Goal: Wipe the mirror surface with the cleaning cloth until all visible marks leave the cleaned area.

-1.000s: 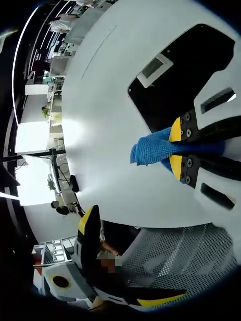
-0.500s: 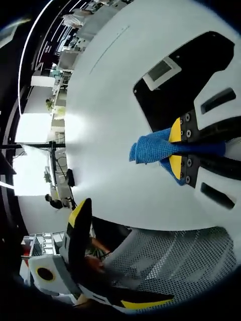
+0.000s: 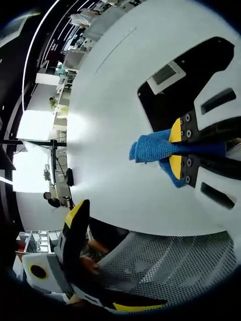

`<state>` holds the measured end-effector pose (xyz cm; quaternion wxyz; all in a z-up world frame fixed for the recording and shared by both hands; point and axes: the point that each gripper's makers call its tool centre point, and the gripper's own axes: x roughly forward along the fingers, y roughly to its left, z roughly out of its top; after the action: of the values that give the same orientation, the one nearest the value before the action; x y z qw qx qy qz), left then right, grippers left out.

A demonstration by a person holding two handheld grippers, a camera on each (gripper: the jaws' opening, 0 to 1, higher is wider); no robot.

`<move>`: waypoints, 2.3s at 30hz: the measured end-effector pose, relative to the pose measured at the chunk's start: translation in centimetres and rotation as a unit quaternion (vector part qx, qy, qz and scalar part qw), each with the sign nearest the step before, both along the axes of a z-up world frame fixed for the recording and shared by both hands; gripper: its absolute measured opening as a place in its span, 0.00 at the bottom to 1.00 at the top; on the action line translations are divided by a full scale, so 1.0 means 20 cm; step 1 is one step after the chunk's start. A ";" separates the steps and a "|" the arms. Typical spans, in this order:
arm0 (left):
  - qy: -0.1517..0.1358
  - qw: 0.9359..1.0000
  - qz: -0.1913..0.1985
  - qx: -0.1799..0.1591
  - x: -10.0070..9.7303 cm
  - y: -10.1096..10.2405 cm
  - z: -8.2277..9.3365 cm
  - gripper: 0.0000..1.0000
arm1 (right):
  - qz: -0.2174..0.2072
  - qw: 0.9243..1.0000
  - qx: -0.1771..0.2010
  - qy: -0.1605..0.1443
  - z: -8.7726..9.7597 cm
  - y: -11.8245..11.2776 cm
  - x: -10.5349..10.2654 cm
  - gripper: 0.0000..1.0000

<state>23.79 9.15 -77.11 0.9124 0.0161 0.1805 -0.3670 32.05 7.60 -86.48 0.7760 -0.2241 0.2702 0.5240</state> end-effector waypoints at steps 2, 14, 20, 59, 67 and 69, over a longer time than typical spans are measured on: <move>-0.002 1.000 0.000 0.000 0.00 0.00 0.00 0.91 | -0.006 1.000 0.001 -0.002 0.00 0.00 0.02 0.00; -0.008 1.000 0.004 0.001 0.01 0.01 0.01 0.97 | -0.034 0.999 -0.003 -0.009 0.00 0.02 0.14 0.00; -0.008 1.000 0.006 0.000 0.01 0.01 0.01 0.97 | -0.036 0.999 -0.001 -0.010 -0.01 0.01 0.21 0.00; -0.004 1.000 -0.010 -0.002 0.00 -0.02 0.00 0.94 | -0.113 0.993 0.027 -0.026 0.00 0.01 0.55 0.00; -0.005 1.000 -0.008 -0.002 0.00 -0.02 0.00 0.94 | -0.118 0.992 0.027 -0.028 -0.01 0.00 0.56 0.00; -0.004 1.000 -0.009 -0.001 0.00 -0.02 0.00 0.94 | -0.120 0.992 0.027 -0.027 0.00 0.00 0.55 0.00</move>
<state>23.73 8.69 -77.11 0.9097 0.0188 0.1765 -0.3755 43.13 7.69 -86.57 0.8460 -0.1832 0.2597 0.4280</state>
